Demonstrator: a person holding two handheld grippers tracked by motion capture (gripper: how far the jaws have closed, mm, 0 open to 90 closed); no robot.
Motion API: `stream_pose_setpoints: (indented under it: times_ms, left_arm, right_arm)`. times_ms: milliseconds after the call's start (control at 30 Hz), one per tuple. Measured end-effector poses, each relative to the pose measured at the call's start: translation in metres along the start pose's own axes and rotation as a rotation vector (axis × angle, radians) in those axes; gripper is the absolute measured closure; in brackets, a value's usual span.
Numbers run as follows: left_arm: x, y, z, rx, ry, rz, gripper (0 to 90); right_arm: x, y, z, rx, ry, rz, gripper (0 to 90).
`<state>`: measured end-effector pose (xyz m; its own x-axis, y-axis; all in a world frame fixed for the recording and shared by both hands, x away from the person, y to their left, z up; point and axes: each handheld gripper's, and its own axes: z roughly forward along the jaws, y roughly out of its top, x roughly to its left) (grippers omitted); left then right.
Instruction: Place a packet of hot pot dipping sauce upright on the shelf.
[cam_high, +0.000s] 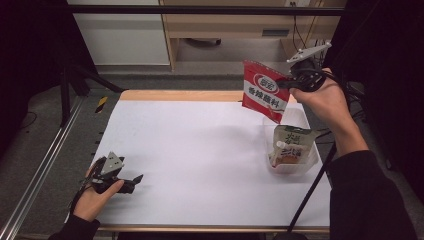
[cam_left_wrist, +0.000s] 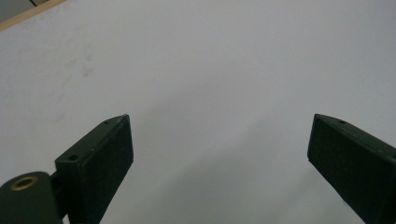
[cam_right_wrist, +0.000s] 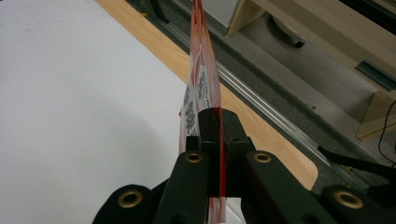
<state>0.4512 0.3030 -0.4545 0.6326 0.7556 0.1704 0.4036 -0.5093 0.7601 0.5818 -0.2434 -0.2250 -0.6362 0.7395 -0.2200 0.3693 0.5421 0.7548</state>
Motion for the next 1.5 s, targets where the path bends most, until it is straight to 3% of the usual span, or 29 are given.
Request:
stream_pose_setpoints:
  times_ms: [400, 700, 967, 1300, 1500]
  left_arm:
    - [-0.001, 0.0, 0.002, 0.01, -0.009, 0.008, 6.6]
    - [-0.002, 0.0, 0.004, 0.016, -0.011, 0.007, 6.6]
    - [-0.002, 0.0, 0.004, 0.016, -0.014, 0.006, 6.6]
    - [-0.001, 0.0, 0.004, 0.021, -0.016, 0.008, 6.6]
    - [-0.002, 0.0, 0.005, 0.023, -0.018, 0.011, 6.6]
  right_arm:
    - [-0.022, -0.035, -0.01, -0.021, -0.023, 0.065, 90.0]
    - [-0.033, -0.06, -0.018, -0.007, -0.042, 0.112, 90.0]
    - [-0.035, -0.081, -0.008, 0.008, -0.027, 0.144, 90.0]
    - [-0.042, -0.112, 0.009, 0.011, -0.017, 0.23, 90.0]
    - [-0.051, -0.131, 0.004, 0.009, -0.049, 0.289, 88.9]
